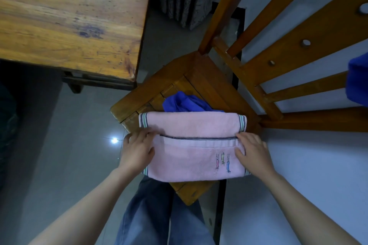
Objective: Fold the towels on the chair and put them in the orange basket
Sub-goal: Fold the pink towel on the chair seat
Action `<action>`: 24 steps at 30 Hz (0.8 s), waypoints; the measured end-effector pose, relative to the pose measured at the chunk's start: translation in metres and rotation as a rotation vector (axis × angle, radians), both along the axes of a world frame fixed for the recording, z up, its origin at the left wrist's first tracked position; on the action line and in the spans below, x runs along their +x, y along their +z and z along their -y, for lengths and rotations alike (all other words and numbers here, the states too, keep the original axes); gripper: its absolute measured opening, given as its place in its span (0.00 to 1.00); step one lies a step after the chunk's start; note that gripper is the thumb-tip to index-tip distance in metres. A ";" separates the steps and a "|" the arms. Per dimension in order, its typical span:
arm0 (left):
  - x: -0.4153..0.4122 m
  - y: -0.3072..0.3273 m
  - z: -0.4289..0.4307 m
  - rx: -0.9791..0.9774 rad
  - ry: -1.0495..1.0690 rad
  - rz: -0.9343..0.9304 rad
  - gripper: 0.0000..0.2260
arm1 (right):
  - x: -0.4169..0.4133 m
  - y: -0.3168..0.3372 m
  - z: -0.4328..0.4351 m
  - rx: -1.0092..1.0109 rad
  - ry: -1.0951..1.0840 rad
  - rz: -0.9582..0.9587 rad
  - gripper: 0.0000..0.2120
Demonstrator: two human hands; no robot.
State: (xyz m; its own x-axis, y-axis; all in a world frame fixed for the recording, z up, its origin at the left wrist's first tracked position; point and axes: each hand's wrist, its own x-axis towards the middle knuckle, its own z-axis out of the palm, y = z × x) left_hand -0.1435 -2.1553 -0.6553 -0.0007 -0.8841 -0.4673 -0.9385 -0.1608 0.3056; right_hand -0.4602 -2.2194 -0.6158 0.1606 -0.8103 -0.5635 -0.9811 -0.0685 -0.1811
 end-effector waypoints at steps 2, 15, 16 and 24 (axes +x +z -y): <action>-0.008 0.004 0.006 0.079 -0.030 0.040 0.20 | 0.000 -0.001 0.001 0.044 -0.005 -0.048 0.24; 0.008 0.005 0.006 0.170 0.047 -0.084 0.16 | -0.007 0.025 0.005 0.073 -0.252 0.220 0.02; 0.006 0.006 0.007 0.169 0.069 -0.035 0.15 | -0.006 0.028 0.003 0.093 -0.286 0.252 0.03; 0.012 0.007 0.005 0.184 0.089 0.096 0.10 | -0.005 0.038 -0.002 0.095 -0.479 0.328 0.06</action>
State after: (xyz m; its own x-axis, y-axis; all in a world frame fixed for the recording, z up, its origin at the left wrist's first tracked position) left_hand -0.1317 -2.1605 -0.6482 0.1261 -0.7784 -0.6150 -0.9415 -0.2892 0.1731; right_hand -0.4656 -2.2175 -0.5773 -0.0323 -0.7839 -0.6200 -0.7905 0.3997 -0.4642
